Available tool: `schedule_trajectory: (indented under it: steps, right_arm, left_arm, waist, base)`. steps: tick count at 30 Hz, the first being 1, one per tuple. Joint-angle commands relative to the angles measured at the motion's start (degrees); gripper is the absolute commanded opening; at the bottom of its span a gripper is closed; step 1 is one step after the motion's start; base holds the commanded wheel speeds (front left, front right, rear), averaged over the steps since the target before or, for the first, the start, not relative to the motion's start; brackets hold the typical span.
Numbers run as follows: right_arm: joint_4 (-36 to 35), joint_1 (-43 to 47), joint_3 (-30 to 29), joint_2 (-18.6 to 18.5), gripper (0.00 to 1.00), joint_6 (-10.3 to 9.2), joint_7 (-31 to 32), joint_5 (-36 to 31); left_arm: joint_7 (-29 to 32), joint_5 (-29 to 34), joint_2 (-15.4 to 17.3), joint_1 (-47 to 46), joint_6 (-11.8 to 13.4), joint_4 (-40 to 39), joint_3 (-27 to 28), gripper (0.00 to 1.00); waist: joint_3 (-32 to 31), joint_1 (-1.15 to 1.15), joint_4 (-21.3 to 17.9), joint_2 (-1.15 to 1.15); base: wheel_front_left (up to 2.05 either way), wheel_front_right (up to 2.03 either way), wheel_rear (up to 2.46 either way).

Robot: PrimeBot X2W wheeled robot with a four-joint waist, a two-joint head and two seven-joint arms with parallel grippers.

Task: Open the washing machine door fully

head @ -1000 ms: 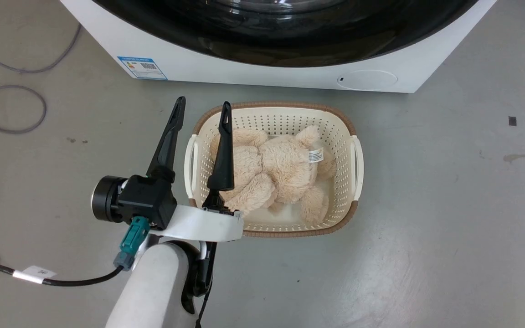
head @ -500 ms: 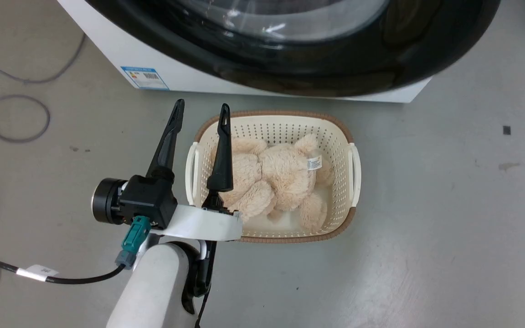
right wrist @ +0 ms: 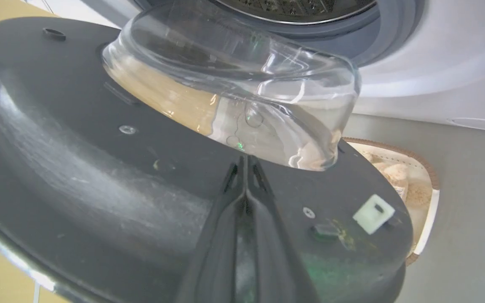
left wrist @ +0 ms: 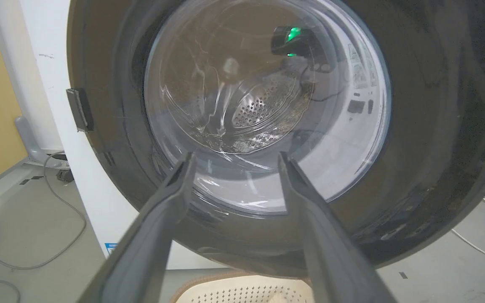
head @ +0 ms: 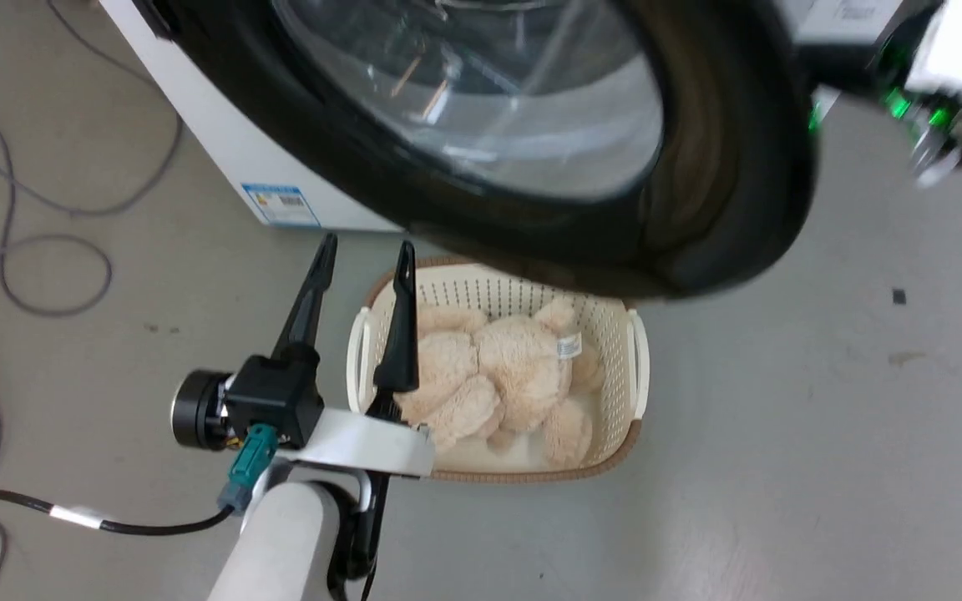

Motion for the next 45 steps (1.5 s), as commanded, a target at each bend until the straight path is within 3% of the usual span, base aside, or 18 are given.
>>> schedule_trajectory:
  steps: [1,22,37,45]
  right_arm:
    - [-1.4,2.3,0.5,0.7,0.00,0.06,0.4,0.8]
    - [-19.8,20.5,6.1,1.5,0.00,0.06,-1.5,7.7]
    - [-24.7,26.0,9.5,4.2,0.00,0.06,-3.7,9.5]
    - [-26.2,28.0,7.7,5.7,0.00,0.06,-6.4,9.2]
  left_arm:
    - [-0.3,0.5,0.1,1.1,-0.3,0.3,0.4,1.00]
    - [-0.3,2.9,0.1,7.8,-3.3,3.8,2.4,1.00]
    - [-0.3,2.5,0.1,9.4,-3.4,5.3,2.5,1.00]
    - [-0.3,2.4,0.1,9.4,-3.3,5.6,2.8,1.00]
  waist:
    - [-1.7,0.00,-0.1,0.00]
    - [-9.4,0.00,0.2,0.00]
    - [-11.3,0.00,-0.3,0.00]
    - [-11.3,0.00,-0.7,0.00]
  base:
    - [0.00,0.00,0.00]
    - [0.00,0.00,0.00]
    - [0.00,0.00,0.00]
    - [0.00,0.00,0.00]
